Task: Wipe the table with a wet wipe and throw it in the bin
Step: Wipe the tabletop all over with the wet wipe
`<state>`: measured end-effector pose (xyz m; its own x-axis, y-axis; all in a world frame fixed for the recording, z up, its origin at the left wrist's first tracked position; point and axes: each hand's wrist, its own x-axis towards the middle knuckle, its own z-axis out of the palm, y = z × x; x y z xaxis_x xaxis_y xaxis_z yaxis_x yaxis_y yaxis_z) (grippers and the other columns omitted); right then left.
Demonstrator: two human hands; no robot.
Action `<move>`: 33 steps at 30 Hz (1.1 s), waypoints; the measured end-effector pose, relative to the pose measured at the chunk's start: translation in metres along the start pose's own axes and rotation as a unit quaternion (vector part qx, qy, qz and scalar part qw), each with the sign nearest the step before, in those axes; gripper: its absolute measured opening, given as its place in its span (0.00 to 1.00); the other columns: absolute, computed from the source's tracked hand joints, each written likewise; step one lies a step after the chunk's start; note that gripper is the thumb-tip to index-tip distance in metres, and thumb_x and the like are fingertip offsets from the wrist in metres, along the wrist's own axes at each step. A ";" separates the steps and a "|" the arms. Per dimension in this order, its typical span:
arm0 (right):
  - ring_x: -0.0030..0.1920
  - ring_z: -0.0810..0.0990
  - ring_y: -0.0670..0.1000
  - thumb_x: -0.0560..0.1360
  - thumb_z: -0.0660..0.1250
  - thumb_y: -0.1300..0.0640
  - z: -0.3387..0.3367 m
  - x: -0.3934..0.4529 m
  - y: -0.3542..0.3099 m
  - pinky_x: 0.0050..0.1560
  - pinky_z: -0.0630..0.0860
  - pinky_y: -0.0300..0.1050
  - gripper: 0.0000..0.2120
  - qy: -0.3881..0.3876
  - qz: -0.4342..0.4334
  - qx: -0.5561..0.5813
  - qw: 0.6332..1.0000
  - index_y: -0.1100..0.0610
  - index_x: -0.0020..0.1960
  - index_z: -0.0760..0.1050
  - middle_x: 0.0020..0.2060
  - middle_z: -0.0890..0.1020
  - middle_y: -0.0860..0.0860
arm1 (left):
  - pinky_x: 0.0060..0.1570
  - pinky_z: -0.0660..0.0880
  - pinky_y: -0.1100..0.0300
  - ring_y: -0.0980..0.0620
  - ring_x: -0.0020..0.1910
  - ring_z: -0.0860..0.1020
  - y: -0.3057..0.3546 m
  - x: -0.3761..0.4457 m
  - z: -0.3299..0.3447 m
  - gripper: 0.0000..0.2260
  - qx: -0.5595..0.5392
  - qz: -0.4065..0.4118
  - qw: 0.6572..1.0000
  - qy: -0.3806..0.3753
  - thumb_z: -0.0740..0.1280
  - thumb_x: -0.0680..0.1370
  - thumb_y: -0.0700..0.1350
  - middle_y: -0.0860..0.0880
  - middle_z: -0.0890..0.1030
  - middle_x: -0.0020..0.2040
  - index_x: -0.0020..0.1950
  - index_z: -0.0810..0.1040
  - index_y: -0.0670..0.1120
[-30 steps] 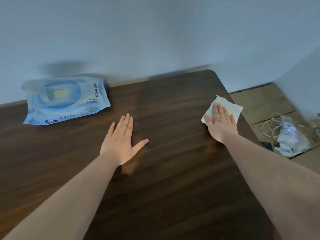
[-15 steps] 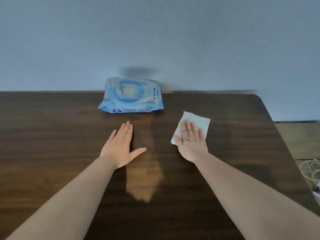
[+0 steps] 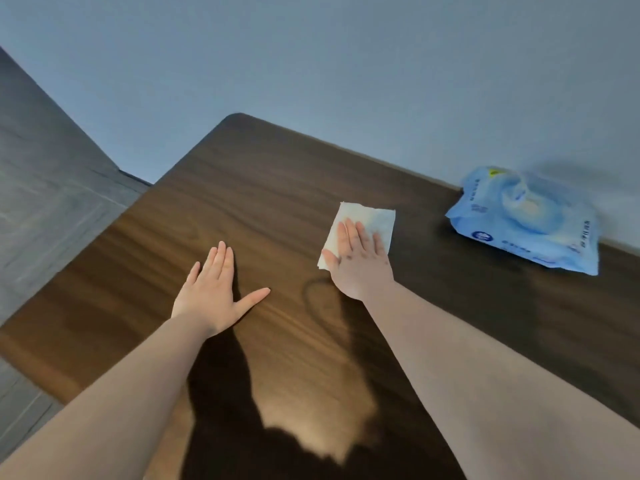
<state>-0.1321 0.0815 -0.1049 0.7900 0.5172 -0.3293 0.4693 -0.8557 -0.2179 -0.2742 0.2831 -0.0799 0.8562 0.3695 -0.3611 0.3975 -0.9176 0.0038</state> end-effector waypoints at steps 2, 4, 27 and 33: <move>0.76 0.37 0.51 0.80 0.39 0.42 0.002 0.021 -0.032 0.74 0.36 0.54 0.30 -0.001 -0.019 -0.004 1.000 0.55 0.77 0.38 0.78 0.41 0.49 | 0.76 0.44 0.51 0.51 0.77 0.40 -0.029 0.001 0.002 0.50 -0.010 -0.023 1.000 0.002 0.43 0.66 0.76 0.46 0.41 0.79 0.77 0.39 0.42; 0.76 0.39 0.51 0.80 0.40 0.42 0.001 0.042 -0.064 0.74 0.37 0.54 0.30 0.004 -0.041 -0.006 0.999 0.55 0.77 0.40 0.78 0.43 0.49 | 0.75 0.43 0.52 0.52 0.77 0.39 -0.049 0.004 0.005 0.51 -0.017 -0.028 0.999 0.010 0.42 0.65 0.77 0.47 0.40 0.79 0.77 0.38 0.43; 0.77 0.41 0.50 0.80 0.40 0.41 0.007 0.097 -0.162 0.74 0.38 0.53 0.30 0.010 -0.121 -0.021 0.992 0.54 0.77 0.39 0.78 0.43 0.49 | 0.74 0.39 0.50 0.50 0.76 0.37 -0.066 0.012 0.014 0.52 -0.035 -0.011 0.999 0.003 0.42 0.65 0.79 0.46 0.37 0.78 0.76 0.36 0.44; 0.76 0.38 0.48 0.79 0.38 0.40 0.000 0.022 -0.018 0.75 0.37 0.53 0.30 0.009 0.009 0.009 1.000 0.51 0.77 0.37 0.77 0.41 0.48 | 0.75 0.40 0.51 0.52 0.76 0.37 0.011 0.006 -0.005 0.50 -0.010 0.074 0.997 0.016 0.42 0.67 0.77 0.47 0.38 0.78 0.76 0.37 0.43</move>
<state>-0.1232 0.1078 -0.1081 0.8059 0.5005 -0.3162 0.4476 -0.8647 -0.2280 -0.2634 0.2757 -0.0774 0.9162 0.2348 -0.3248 0.2720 -0.9595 0.0736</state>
